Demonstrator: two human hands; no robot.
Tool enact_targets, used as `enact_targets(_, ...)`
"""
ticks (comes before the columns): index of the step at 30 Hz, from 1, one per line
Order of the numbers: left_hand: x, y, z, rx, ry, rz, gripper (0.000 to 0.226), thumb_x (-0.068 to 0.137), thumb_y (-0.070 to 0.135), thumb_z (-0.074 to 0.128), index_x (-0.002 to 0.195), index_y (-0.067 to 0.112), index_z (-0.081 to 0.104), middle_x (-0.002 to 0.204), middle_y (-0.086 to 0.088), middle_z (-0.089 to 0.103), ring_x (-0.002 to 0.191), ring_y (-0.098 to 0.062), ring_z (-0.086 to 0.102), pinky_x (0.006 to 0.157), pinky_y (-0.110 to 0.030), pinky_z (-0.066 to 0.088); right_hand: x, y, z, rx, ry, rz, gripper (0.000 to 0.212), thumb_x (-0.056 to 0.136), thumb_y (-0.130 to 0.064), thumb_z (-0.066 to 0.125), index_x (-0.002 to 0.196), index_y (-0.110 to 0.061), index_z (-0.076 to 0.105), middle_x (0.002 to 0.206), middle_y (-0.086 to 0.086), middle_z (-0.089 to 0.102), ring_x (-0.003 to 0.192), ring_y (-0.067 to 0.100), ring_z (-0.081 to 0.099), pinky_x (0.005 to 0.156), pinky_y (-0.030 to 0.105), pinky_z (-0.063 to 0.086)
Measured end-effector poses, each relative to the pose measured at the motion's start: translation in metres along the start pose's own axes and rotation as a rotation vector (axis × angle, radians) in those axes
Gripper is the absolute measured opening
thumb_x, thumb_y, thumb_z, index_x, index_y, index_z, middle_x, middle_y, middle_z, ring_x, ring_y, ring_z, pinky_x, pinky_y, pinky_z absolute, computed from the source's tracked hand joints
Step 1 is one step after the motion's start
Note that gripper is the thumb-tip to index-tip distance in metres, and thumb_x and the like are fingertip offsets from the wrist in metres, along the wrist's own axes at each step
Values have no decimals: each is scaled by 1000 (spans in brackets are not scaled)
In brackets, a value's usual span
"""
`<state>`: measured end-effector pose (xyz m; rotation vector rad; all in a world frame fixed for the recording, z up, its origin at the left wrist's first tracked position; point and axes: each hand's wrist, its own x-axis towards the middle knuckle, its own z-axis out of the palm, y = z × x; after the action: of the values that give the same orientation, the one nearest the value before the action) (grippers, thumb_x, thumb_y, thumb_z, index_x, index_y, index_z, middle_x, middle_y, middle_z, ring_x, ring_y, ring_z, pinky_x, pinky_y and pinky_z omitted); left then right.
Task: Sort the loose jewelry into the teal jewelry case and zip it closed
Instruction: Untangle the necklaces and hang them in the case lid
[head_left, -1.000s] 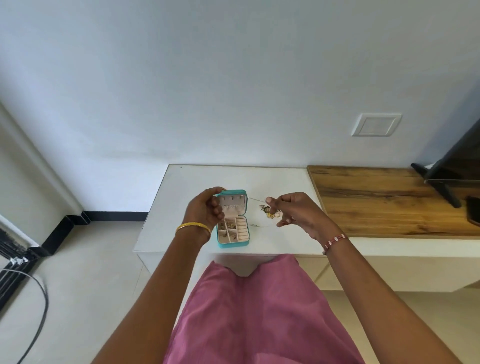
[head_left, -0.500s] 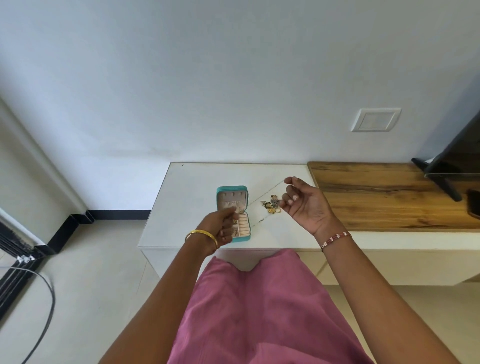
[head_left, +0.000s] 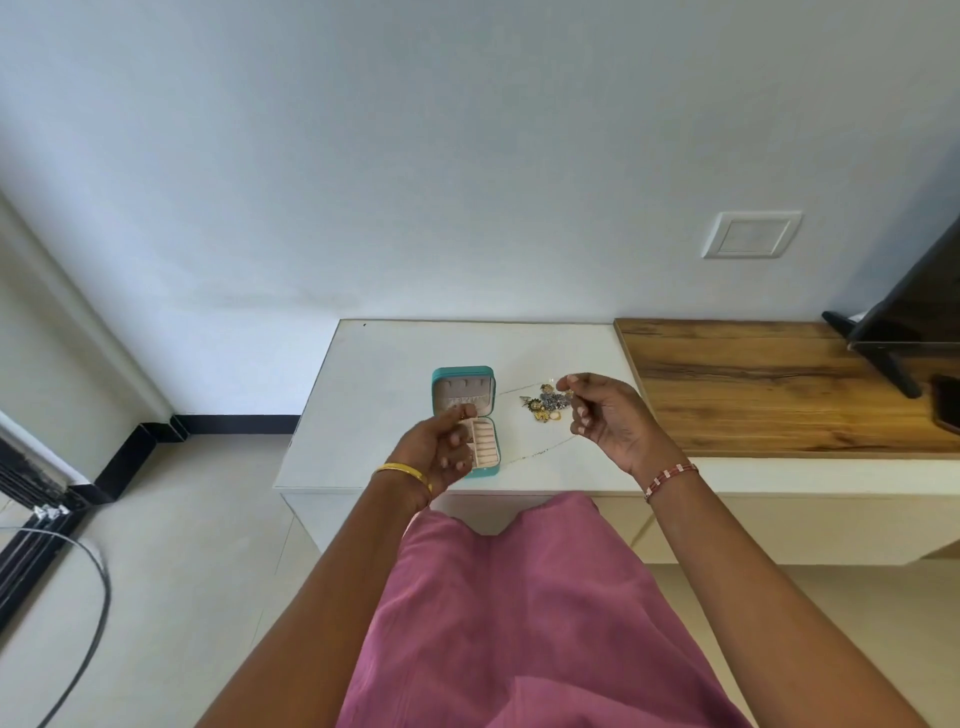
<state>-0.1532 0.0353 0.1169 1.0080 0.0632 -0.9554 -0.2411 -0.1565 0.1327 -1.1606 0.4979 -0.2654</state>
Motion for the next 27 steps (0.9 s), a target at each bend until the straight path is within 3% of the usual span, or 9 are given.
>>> enact_targets(5,3,5,2,-106,103,70,21,90,17,42,77,10,57,45,4,49,32,-8,34,42,-14,40,3,13,-7,216,48,93,38,91,-25,53,56,-15,45,42,-3,43,41,10,41,44,20,42)
enact_targets(8,3,4,4,-169,115,79,22,88,14,39,74,9,56,46,2,51,36,-10,42,48,-17,46,4,15,-10,368,47,83,48,93,-27,49,46,-17,44,43,0,45,47,14,52,55,25,54)
enact_targets(11,3,2,8,-220,141,73,24,86,13,37,70,9,54,47,0,51,45,-13,48,56,-25,48,0,14,-6,490,30,66,47,94,-25,46,47,-15,45,43,3,47,50,19,59,67,35,58)
enact_targets(13,5,0,8,-260,173,67,24,86,12,37,69,8,53,49,-2,49,49,-16,49,59,-28,47,-1,12,-3,523,12,69,40,95,-24,44,56,-13,46,42,2,45,47,18,56,65,35,59)
enact_targets(17,5,-4,-1,-217,216,46,21,89,9,40,77,5,57,58,-6,54,55,-18,56,65,-31,51,1,14,-1,433,53,96,28,95,-19,43,69,-11,50,41,-1,44,38,11,46,53,25,55)
enact_targets(19,5,-7,-6,-147,243,29,20,91,6,42,81,2,60,65,-9,58,60,-20,58,60,-29,55,4,18,-3,376,77,101,24,95,-16,44,74,-9,54,43,-1,47,39,11,47,51,25,54)
enact_targets(23,12,-16,-20,-45,313,-12,13,89,2,50,86,0,62,53,-8,64,45,-16,63,51,-27,56,7,26,-7,244,117,91,20,93,-11,48,81,-7,63,51,-1,55,46,10,54,54,25,55)
enact_targets(27,25,-27,-34,35,362,-42,12,87,-1,50,80,2,60,47,-5,64,59,-19,62,59,-29,55,15,35,-14,137,210,124,14,90,-5,53,83,-5,65,55,3,57,48,13,54,52,24,55)
